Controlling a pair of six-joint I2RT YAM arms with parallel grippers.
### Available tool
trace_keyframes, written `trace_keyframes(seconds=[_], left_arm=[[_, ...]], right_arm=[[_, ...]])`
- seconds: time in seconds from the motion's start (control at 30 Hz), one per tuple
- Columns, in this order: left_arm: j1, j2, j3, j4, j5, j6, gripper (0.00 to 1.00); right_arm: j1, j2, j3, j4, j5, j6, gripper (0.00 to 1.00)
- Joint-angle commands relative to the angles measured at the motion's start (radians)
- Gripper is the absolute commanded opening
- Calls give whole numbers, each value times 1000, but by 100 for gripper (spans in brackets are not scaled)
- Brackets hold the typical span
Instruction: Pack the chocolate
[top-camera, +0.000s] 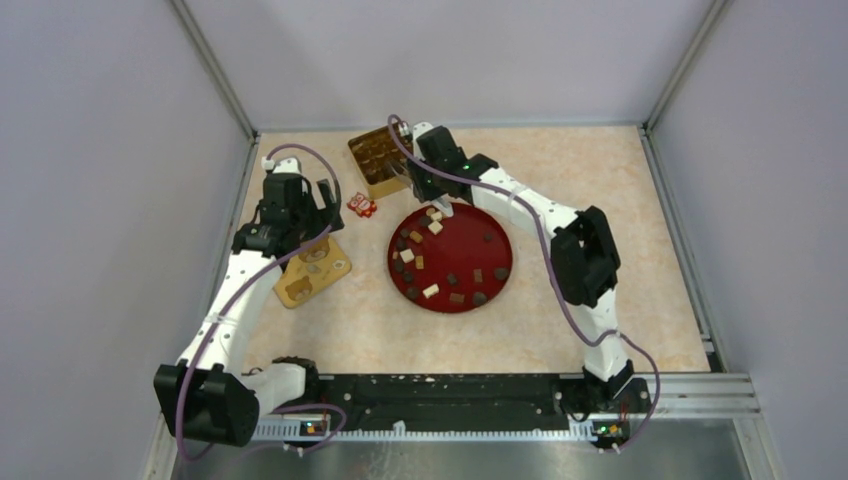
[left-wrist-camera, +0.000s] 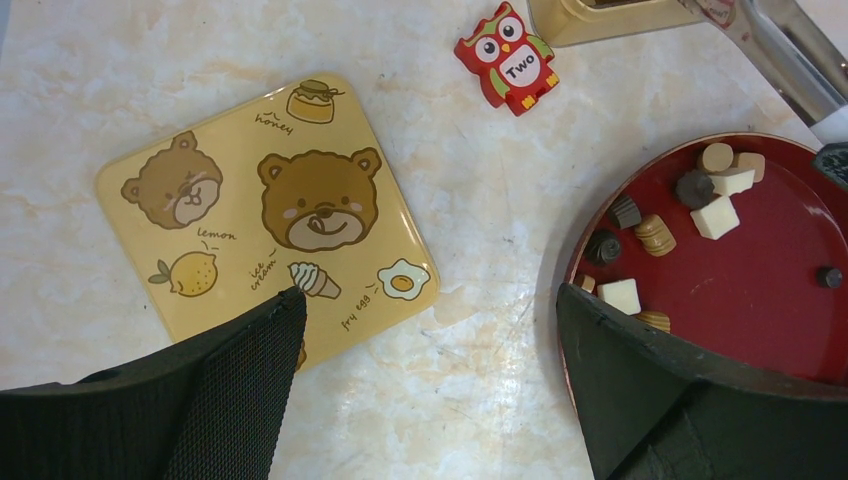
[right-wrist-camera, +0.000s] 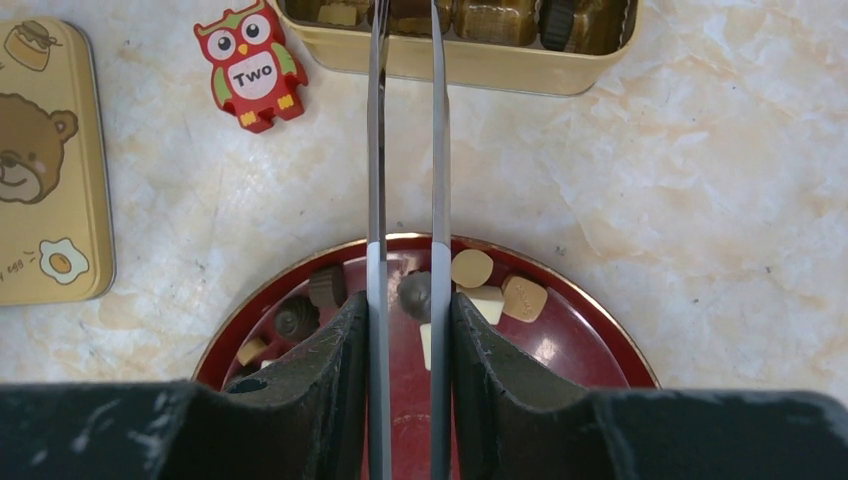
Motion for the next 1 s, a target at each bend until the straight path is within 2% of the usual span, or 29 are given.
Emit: trace_keyframes(seconds=[0.0, 0.13, 0.27, 0.43, 0.97], left_arm=[[1, -25, 5, 12, -19, 15, 99], [1, -28, 4, 8, -23, 15, 99], [1, -28, 1, 7, -22, 13, 99], [1, -28, 1, 6, -22, 12, 99], [1, -27, 0, 5, -22, 7, 99]], right_arm=[[-4, 37, 65, 63, -21, 19, 0], [-4, 52, 71, 54, -32, 21, 0], [-4, 52, 70, 51, -35, 25, 9], [-4, 40, 66, 55, -38, 27, 16], [-4, -21, 33, 64, -43, 29, 23]])
